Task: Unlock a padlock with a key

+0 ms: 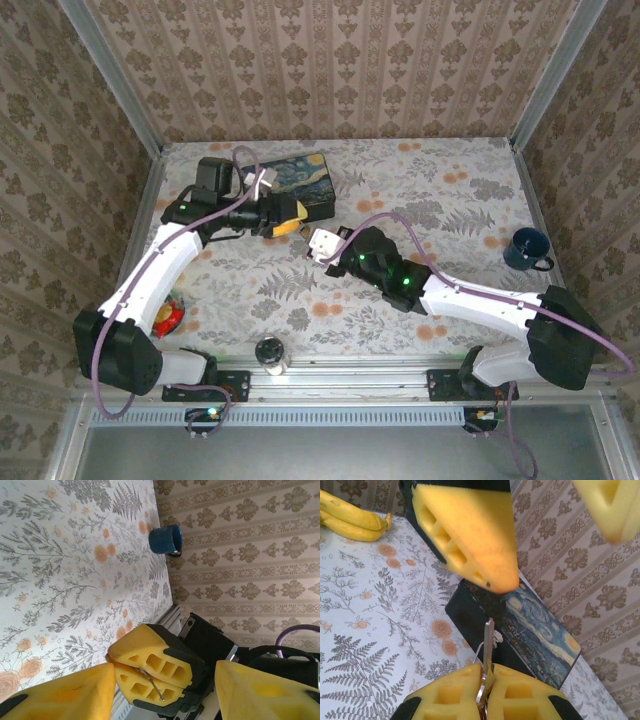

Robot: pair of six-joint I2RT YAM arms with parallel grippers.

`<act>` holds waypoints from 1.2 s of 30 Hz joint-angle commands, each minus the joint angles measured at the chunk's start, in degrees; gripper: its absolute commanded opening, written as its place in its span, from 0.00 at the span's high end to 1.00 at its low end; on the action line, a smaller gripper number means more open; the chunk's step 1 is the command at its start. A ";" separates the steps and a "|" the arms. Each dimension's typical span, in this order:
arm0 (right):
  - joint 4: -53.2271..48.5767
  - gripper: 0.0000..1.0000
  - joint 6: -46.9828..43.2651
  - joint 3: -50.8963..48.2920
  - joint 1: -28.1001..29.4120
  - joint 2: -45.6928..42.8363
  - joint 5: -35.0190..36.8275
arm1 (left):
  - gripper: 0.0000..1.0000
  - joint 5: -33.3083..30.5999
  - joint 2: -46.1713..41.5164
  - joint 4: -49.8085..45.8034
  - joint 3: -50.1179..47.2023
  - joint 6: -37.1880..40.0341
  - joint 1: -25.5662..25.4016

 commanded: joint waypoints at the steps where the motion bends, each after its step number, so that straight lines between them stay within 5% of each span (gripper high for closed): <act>1: -2.11 1.00 4.51 0.22 -0.15 -1.89 1.05 | 0.44 -0.74 -2.64 1.50 -0.48 0.97 1.64; 6: -9.57 1.00 12.95 1.62 -3.40 -4.86 -6.42 | 0.45 -5.62 -5.30 0.18 -1.45 5.68 3.36; 12: -22.52 1.00 27.88 7.24 -14.86 -6.00 -35.33 | 0.42 -13.62 -10.89 8.96 -6.43 12.61 0.48; 19: -28.26 1.00 32.11 10.78 -21.23 -5.00 -59.69 | 0.31 -11.31 -12.25 21.69 -12.06 19.75 -7.41; 24: -28.81 1.00 32.96 11.59 -21.47 -4.90 -65.50 | 0.26 -11.34 -10.43 21.45 -10.09 27.31 -10.35; 36: -28.78 1.00 34.83 11.99 -21.46 -3.60 -68.82 | 0.30 6.08 -8.81 33.76 -11.32 24.47 -10.74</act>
